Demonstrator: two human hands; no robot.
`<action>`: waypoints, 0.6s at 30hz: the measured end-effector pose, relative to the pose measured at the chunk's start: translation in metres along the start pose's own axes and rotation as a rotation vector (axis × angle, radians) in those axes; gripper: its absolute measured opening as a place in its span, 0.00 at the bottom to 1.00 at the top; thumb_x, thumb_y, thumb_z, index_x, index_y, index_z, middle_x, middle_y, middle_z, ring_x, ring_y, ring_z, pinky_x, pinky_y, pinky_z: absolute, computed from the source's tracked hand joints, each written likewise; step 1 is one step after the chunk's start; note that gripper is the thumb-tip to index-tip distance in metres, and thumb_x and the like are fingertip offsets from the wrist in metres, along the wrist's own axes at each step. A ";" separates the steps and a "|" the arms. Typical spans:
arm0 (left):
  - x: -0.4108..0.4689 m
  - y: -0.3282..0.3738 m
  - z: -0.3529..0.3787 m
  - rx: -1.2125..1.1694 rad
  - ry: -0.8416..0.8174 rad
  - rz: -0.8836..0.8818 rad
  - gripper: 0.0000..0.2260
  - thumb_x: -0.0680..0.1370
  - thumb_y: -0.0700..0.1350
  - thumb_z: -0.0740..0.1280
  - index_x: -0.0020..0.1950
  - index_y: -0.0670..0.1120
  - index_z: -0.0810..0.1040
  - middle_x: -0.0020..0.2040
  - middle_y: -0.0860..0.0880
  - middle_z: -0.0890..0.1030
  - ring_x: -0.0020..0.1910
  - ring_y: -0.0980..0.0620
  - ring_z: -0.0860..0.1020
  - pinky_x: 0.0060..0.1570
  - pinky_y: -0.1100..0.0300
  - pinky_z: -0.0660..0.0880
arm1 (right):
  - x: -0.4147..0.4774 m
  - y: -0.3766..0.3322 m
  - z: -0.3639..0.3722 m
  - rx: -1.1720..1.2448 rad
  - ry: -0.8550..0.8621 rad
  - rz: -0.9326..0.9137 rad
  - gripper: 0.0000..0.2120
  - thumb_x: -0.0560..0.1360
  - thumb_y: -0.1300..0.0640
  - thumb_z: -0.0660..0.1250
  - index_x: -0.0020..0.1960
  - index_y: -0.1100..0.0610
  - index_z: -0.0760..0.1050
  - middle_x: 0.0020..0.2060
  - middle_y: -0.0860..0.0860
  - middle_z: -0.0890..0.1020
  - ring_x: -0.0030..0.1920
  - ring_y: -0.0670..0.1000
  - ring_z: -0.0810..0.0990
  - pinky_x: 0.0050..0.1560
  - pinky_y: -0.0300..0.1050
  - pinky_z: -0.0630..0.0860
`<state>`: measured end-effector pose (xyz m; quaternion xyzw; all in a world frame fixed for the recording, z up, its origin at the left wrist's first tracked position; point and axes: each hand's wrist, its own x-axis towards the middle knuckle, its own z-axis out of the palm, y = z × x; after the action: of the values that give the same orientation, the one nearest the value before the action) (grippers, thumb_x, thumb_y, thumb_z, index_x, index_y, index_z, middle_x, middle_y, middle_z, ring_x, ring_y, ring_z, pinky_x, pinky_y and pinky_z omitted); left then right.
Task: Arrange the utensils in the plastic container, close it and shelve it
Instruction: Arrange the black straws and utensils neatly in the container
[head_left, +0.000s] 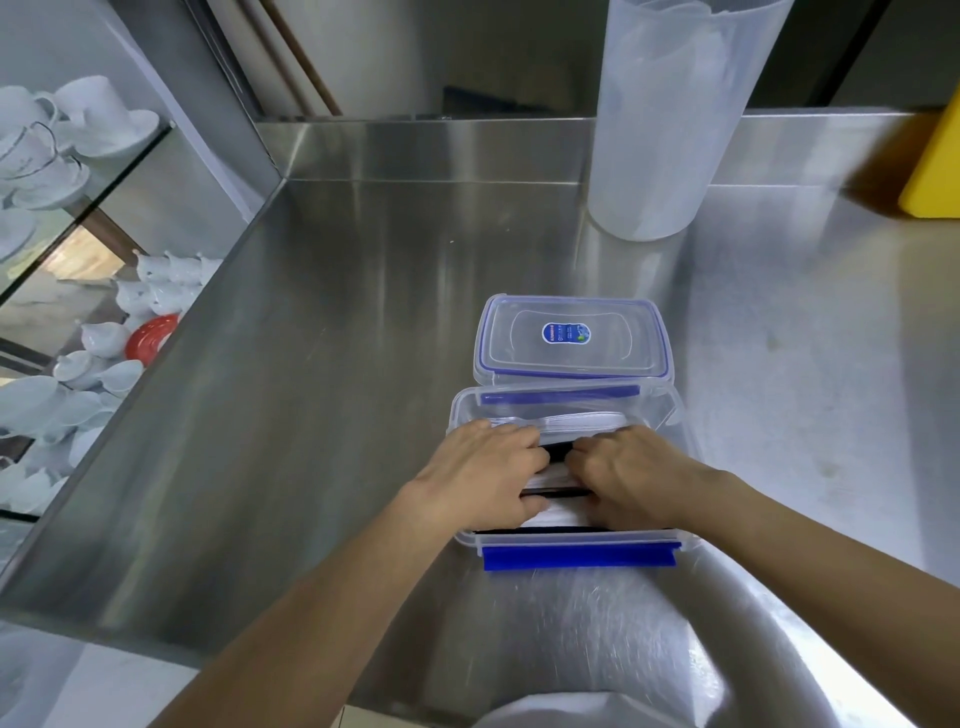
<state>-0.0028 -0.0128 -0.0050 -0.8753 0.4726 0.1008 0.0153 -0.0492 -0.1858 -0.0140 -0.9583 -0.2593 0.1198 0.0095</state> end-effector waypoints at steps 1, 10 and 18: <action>0.000 0.000 0.000 -0.009 0.008 0.003 0.15 0.77 0.56 0.61 0.52 0.46 0.77 0.52 0.50 0.76 0.51 0.49 0.73 0.47 0.57 0.65 | -0.002 0.001 -0.001 0.013 0.038 -0.025 0.10 0.69 0.54 0.65 0.45 0.60 0.77 0.42 0.56 0.83 0.41 0.59 0.81 0.39 0.48 0.77; -0.001 -0.001 0.003 -0.051 0.058 -0.018 0.11 0.77 0.47 0.63 0.58 0.47 0.74 0.53 0.49 0.77 0.54 0.49 0.74 0.53 0.56 0.66 | 0.010 0.007 -0.005 -0.094 0.198 0.036 0.10 0.59 0.57 0.76 0.35 0.59 0.77 0.28 0.54 0.81 0.24 0.55 0.78 0.24 0.37 0.61; 0.003 0.000 0.006 -0.006 0.080 -0.116 0.09 0.78 0.44 0.61 0.57 0.46 0.75 0.52 0.48 0.78 0.53 0.47 0.75 0.52 0.55 0.66 | 0.007 0.007 -0.004 0.141 0.198 0.008 0.05 0.67 0.59 0.71 0.42 0.58 0.78 0.37 0.53 0.82 0.34 0.56 0.80 0.28 0.43 0.72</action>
<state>-0.0026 -0.0144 -0.0115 -0.9046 0.4210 0.0663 -0.0006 -0.0388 -0.1885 -0.0118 -0.9634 -0.2441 0.0425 0.1022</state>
